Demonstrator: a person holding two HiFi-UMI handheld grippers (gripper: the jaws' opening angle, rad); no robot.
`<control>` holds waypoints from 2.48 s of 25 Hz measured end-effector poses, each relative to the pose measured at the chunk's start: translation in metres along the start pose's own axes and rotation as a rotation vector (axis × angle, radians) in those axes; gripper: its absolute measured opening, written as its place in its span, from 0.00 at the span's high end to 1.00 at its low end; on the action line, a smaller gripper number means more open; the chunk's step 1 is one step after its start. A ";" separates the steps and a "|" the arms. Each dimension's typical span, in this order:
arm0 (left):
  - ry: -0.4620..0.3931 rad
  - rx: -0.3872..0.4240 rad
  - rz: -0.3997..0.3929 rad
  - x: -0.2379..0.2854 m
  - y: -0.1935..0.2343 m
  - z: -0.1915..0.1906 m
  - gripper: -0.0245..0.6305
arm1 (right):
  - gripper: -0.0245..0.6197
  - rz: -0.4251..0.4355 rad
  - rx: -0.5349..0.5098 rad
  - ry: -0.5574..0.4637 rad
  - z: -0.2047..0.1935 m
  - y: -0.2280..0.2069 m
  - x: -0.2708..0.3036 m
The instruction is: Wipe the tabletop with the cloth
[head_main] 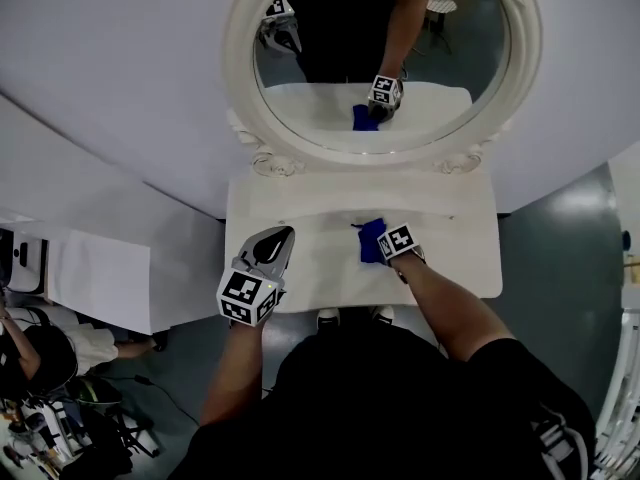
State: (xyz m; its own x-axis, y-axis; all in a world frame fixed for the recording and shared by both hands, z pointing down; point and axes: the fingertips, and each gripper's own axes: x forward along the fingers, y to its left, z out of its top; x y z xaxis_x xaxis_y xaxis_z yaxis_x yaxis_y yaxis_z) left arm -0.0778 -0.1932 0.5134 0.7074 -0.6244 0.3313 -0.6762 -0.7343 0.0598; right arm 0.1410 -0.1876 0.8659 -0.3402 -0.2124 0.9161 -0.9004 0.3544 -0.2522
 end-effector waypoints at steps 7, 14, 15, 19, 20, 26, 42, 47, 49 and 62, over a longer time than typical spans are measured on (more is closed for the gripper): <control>0.009 0.029 -0.068 0.038 -0.030 0.008 0.95 | 0.87 -0.087 0.095 -0.017 -0.044 -0.080 -0.037; 0.012 0.048 -0.124 0.074 -0.053 0.017 0.95 | 0.87 -0.159 0.190 -0.028 -0.083 -0.148 -0.071; 0.014 0.051 -0.131 0.079 -0.056 0.017 0.95 | 0.87 -0.171 0.207 -0.030 -0.090 -0.159 -0.076; 0.022 0.058 -0.153 0.095 -0.066 0.020 0.95 | 0.87 -0.217 0.284 -0.039 -0.117 -0.203 -0.099; 0.025 0.059 -0.156 0.098 -0.068 0.020 0.95 | 0.87 -0.227 0.303 -0.042 -0.124 -0.213 -0.104; 0.037 0.057 -0.166 0.109 -0.080 0.017 0.95 | 0.87 -0.281 0.400 -0.060 -0.160 -0.262 -0.130; 0.003 0.037 -0.096 0.077 -0.064 0.018 0.95 | 0.87 -0.277 0.370 -0.104 -0.133 -0.245 -0.140; -0.015 0.018 -0.036 0.045 -0.039 0.014 0.95 | 0.87 -0.175 0.257 -0.154 -0.067 -0.176 -0.126; -0.024 0.009 -0.005 0.028 -0.028 0.012 0.95 | 0.87 -0.125 0.205 -0.156 -0.043 -0.139 -0.115; -0.051 -0.039 0.183 -0.085 0.044 -0.011 0.95 | 0.87 0.228 -0.158 -0.179 0.090 0.148 -0.044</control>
State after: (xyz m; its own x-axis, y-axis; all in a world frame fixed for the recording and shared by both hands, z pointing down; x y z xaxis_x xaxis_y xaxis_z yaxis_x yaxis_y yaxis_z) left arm -0.1703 -0.1690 0.4985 0.5809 -0.7598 0.2921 -0.8010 -0.5973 0.0393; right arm -0.0019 -0.2079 0.7596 -0.5830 -0.2636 0.7685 -0.7473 0.5451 -0.3799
